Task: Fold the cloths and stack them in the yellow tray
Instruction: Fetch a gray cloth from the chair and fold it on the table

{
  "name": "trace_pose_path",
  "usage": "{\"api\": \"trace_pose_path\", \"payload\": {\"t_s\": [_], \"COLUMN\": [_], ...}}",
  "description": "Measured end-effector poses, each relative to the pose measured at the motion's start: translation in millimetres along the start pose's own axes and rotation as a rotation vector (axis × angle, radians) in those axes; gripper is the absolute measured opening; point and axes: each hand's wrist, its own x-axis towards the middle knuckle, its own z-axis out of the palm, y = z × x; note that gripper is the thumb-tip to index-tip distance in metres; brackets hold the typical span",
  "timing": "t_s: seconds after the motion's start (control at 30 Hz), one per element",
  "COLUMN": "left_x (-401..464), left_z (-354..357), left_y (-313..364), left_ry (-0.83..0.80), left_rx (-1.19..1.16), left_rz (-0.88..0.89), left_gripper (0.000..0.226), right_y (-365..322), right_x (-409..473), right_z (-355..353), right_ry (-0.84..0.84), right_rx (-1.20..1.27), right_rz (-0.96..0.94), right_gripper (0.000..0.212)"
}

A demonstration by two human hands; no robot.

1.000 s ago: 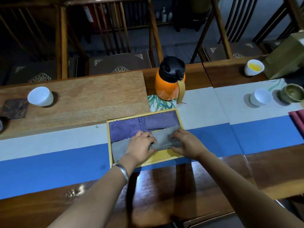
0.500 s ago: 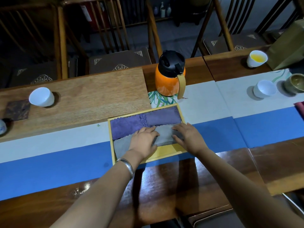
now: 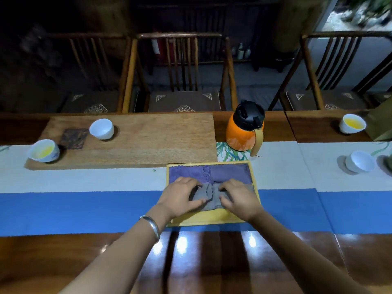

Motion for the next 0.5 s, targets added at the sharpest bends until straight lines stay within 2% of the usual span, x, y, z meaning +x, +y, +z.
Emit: {"api": "trace_pose_path", "payload": {"t_s": [0.27, 0.5], "left_x": [-116.5, -340.6], "left_z": [-85.4, -134.3], "left_y": [-86.3, -161.3], "left_ry": [0.142, 0.342], "left_rx": [0.106, 0.16], "left_rz": [-0.311, -0.716], "left_gripper": [0.052, 0.051], "right_y": [-142.4, -344.5], "right_x": [69.2, 73.4], "right_z": [-5.3, 31.6], "right_ry": [-0.073, -0.109], "right_rx": [-0.107, -0.12], "right_rz": [-0.326, -0.705], "right_gripper": [0.03, 0.031]}}
